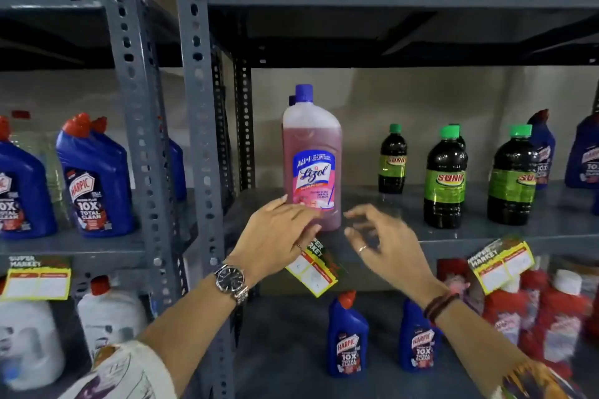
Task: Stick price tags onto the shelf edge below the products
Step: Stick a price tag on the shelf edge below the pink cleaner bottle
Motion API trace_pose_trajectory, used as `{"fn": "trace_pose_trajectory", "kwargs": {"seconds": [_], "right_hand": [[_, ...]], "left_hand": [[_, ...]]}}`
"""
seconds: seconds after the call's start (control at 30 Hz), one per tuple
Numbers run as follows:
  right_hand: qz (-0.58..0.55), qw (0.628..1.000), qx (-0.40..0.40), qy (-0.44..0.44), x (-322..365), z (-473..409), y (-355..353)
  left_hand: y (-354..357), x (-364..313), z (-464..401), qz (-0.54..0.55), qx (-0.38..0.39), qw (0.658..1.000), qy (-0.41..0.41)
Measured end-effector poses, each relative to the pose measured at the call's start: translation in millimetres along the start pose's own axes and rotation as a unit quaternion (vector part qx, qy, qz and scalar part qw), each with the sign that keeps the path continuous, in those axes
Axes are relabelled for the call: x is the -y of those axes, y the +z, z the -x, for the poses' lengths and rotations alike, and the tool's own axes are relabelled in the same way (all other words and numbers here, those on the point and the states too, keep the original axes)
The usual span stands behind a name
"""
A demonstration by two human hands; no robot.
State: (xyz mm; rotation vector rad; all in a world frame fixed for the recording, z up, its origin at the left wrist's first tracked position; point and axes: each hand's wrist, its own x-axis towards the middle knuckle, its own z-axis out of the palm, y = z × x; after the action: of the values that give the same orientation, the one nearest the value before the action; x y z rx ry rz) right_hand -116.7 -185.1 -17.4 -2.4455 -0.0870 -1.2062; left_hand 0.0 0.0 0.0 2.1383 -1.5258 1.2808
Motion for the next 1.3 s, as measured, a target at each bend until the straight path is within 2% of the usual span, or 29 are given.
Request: {"fn": "trace_pose_trajectory", "kwargs": {"seconds": [0.17, 0.37, 0.6, 0.73, 0.97, 1.13, 1.3], "right_hand": [[0.065, 0.995, 0.074, -0.021, -16.3, 33.0, 25.7], [0.104, 0.992, 0.069, -0.035, -26.8, 36.2, 38.3], [0.069, 0.996, 0.05, -0.029, -20.0, 34.3, 34.2], [0.026, 0.999, 0.041, 0.009, -15.3, 27.0, 26.0], [-0.029, 0.997, 0.074, 0.014, -18.8, 23.5, 21.6], [0.006, 0.995, 0.096, 0.009, -21.4, 19.4, 19.5], [-0.01, 0.998, 0.063, 0.019, -21.4, 13.0, 23.5]], "left_hand": [[9.0, -1.1, 8.3, 0.02, -0.021, 0.999, -0.037], [7.8, -0.4, 17.8, 0.048, -0.018, 0.995, -0.087], [14.6, -1.8, 25.8, 0.052, 0.034, 0.991, -0.119], [13.4, -1.7, 30.3, 0.083, 0.028, 0.986, -0.145], [12.0, -0.2, 43.9, 0.132, 0.025, 0.975, -0.176], [14.2, 0.5, 54.2, 0.112, 0.04, 0.979, -0.165], [14.5, 1.9, 48.9, 0.147, 0.011, 0.969, -0.197]]}}
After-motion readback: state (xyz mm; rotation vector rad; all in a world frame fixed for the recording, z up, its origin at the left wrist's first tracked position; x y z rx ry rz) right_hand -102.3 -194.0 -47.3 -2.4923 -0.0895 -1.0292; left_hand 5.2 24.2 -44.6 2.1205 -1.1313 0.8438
